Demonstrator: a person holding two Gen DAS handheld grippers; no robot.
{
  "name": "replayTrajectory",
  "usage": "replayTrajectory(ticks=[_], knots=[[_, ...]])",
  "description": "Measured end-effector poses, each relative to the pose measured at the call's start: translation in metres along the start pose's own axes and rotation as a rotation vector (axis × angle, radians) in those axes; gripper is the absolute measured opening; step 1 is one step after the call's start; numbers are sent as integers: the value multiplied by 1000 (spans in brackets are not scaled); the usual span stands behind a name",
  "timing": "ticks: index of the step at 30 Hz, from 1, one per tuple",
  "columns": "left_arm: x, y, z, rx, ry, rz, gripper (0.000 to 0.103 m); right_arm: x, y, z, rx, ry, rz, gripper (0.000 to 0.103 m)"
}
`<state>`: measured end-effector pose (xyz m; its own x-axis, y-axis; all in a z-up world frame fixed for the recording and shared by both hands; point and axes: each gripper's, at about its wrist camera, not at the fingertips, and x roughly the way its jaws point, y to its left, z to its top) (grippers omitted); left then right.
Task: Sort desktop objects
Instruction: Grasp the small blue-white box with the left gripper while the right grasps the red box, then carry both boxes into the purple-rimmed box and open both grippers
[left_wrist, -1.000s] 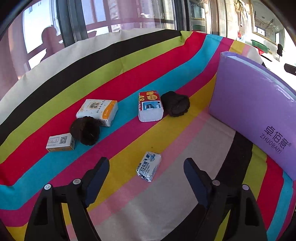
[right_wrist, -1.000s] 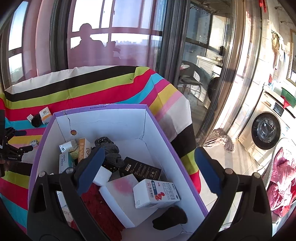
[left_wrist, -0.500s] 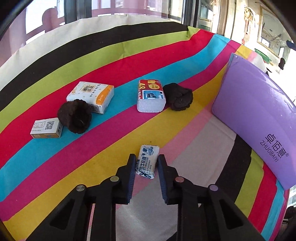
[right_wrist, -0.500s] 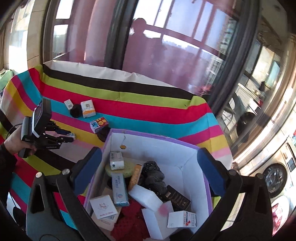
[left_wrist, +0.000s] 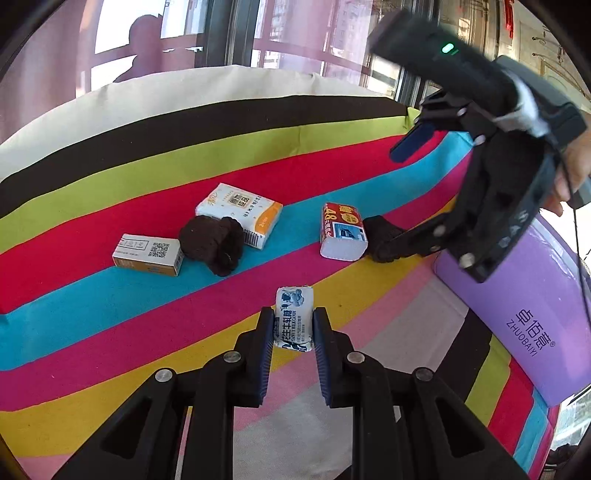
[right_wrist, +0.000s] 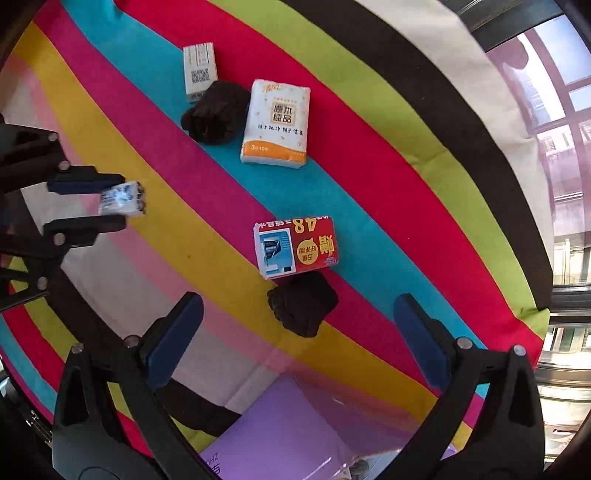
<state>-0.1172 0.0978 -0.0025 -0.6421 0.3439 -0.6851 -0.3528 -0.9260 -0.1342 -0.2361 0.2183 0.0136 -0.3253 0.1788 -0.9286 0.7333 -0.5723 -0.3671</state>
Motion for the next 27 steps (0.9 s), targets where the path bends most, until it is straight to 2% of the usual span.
replayTrajectory(ticks=[3,10,13,15,16,18,22,24,27], knots=[[-7,-1,5,-7,-28,-8,21,31,-3,15,-17,77,13,103],[-10,1,8,-36,-47,-16,21,76,-18,27,35,182,130,102],[-7,-1,8,-36,-43,-11,21,78,-27,29,86,163,189,101],[-5,-2,8,-36,-43,-13,21,84,-30,26,101,187,213,91],[-5,-3,8,-35,-43,-12,21,84,-33,25,116,180,230,90],[-3,-5,7,-31,-43,-9,21,79,-34,22,119,153,282,66],[-2,-6,7,-27,-46,-8,21,68,-33,6,114,111,288,66],[-4,-9,7,-24,-58,-14,21,49,-39,-4,139,42,296,65],[-14,-23,13,6,-89,-37,21,-1,-55,-32,200,-119,324,65]])
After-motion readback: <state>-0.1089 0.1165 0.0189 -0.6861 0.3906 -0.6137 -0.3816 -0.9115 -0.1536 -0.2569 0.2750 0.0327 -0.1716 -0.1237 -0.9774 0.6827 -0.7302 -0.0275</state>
